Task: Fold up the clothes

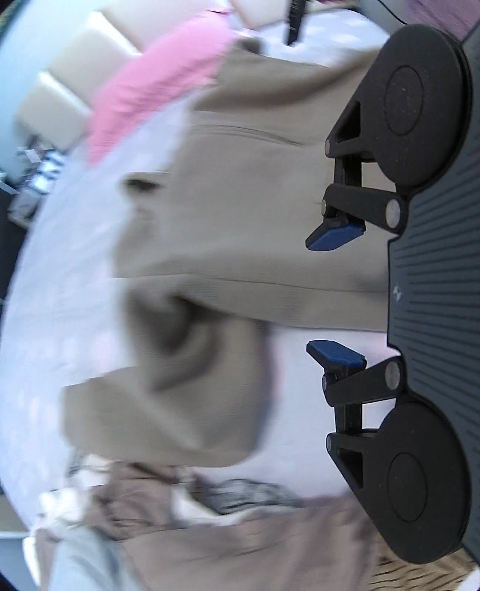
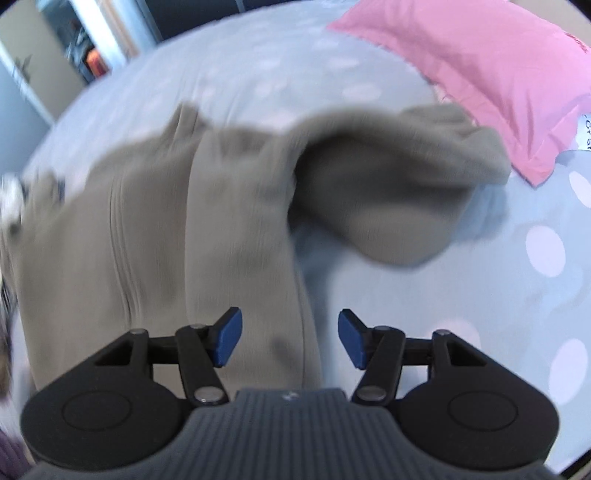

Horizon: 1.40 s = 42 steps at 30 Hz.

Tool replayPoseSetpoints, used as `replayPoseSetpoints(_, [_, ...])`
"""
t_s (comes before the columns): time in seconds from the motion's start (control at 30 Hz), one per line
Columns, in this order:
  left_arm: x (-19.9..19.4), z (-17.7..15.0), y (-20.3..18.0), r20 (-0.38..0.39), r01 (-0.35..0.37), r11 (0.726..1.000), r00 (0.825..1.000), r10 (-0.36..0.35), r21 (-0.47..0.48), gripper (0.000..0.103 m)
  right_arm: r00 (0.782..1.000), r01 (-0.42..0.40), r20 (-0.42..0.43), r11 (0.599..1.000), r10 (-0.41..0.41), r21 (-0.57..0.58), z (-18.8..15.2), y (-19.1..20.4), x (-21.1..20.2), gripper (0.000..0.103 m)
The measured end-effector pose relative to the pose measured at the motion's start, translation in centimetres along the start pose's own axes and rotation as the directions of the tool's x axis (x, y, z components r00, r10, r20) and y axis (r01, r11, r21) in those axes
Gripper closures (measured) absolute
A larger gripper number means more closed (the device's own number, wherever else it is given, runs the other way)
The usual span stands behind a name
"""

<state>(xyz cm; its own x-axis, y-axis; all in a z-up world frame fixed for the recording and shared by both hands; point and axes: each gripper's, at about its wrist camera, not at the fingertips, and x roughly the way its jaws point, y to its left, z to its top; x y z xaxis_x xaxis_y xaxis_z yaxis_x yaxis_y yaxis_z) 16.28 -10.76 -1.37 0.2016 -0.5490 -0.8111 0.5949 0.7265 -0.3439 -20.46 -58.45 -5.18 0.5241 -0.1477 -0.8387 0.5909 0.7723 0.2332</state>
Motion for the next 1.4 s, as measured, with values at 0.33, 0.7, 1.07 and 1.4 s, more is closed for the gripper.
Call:
replayPoseSetpoints(0.33, [4.5, 7.8, -1.0, 0.055, 0.068, 0.987, 0.997, -0.061, -0.145, 0.042, 0.991, -0.081, 0.121, 0.962, 0.051, 0.260, 7.6, -2.0, 1.8, 0.038])
replayPoseSetpoints(0.7, [6.7, 8.4, 0.2, 0.121, -0.006, 0.990, 0.992, 0.023, -0.142, 0.092, 0.969, 0.019, 0.233, 0.958, -0.089, 0.286, 9.9, -2.1, 5.9, 0.093])
replayPoseSetpoints(1.07, [6.6, 8.5, 2.0, 0.011, -0.065, 0.988, 0.998, 0.067, -0.139, 0.077, 0.958, 0.162, 0.178, 0.937, -0.224, 0.309, 10.1, -5.5, 4.3, 0.090])
replayPoseSetpoints(1.4, [0.0, 10.8, -3.5, 0.068, -0.050, 0.995, 0.997, 0.043, 0.092, 0.053, 0.977, 0.074, 0.195, 0.996, -0.082, 0.046, 10.3, -0.3, -2.5, 0.062])
